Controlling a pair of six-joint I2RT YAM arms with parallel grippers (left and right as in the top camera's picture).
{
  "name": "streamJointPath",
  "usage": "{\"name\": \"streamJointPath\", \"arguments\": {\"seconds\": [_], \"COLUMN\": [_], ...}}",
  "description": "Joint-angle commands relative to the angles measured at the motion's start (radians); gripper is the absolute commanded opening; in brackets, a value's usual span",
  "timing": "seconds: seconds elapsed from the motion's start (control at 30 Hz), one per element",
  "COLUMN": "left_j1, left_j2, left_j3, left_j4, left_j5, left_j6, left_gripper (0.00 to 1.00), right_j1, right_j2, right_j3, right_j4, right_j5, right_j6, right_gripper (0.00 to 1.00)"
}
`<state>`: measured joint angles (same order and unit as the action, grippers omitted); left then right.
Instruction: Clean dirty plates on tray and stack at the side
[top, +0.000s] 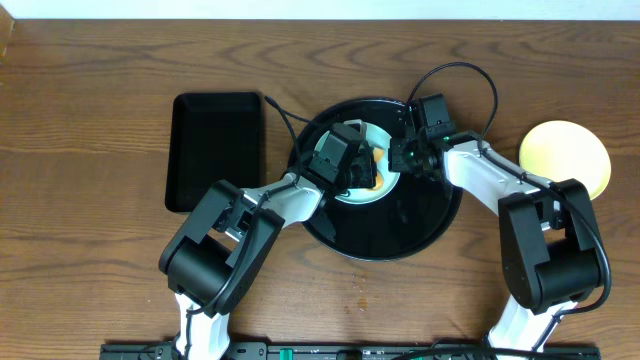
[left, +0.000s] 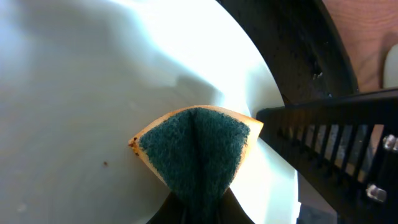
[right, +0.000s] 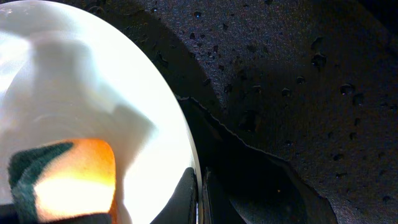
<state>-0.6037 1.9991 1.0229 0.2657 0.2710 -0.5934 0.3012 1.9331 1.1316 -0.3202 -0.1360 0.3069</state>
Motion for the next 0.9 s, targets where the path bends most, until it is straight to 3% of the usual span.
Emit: {"name": "streamJointPath", "arguments": {"seconds": [0.0, 0.2, 0.53, 0.73, 0.87], "left_j1": [0.022, 0.068, 0.169, 0.247, 0.295], "left_j2": [0.014, -0.019, -0.145, -0.333, -0.492], "left_j3": [-0.003, -0.003, 0.015, 0.048, 0.048], "left_j4": [-0.037, -0.084, -0.095, -0.109, -0.222], "left_j5": [-0.089, -0.093, -0.246, -0.360, -0.388], "left_j6": [0.092, 0.159, 0.323, 0.368, 0.359], "left_gripper": [0.07, 0.07, 0.07, 0.07, 0.07], "right_j1": [0.000, 0.000, 0.000, 0.000, 0.000], "right_j2": [0.050, 0.050, 0.050, 0.050, 0.050], "right_j3": [-0.009, -0.009, -0.009, -0.009, -0.009], "right_j4": [-0.009, -0.006, -0.008, -0.010, -0.009], "right_j5": [0.011, 0.011, 0.011, 0.011, 0.011], "right_j6": [-0.001, -0.001, -0.001, -0.001, -0.002], "right_gripper": [0.01, 0.01, 0.01, 0.01, 0.01]}}
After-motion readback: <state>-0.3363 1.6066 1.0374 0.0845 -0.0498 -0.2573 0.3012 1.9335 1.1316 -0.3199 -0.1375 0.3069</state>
